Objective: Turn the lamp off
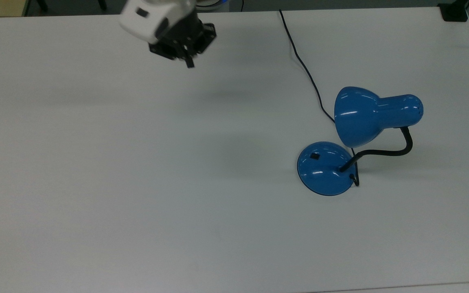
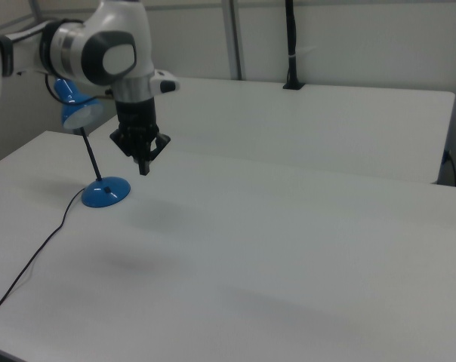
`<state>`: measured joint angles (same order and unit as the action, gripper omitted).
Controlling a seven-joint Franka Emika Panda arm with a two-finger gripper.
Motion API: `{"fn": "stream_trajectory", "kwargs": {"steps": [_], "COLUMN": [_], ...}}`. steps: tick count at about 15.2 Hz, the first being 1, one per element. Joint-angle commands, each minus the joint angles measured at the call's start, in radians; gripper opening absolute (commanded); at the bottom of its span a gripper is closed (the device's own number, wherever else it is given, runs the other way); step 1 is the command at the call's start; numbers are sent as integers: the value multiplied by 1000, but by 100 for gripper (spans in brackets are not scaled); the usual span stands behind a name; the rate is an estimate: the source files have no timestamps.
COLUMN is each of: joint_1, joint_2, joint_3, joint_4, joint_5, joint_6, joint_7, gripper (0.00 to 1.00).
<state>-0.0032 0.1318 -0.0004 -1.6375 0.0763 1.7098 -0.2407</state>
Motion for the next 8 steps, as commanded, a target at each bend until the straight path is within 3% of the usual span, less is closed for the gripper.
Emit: {"fn": "stream_trajectory", "kwargs": {"steps": [1,2,8], "joint_1": [-72,-77,-115], "joint_2": [-95,-109,-103], "joint_3": [5,-4,-36], "joint_4": [-19,-19,50], "joint_5": [-27,-27,-16], "joint_6": [-64,-74,-161], "joint_7": [77,77,155], "gripper": [51,100,100]}}
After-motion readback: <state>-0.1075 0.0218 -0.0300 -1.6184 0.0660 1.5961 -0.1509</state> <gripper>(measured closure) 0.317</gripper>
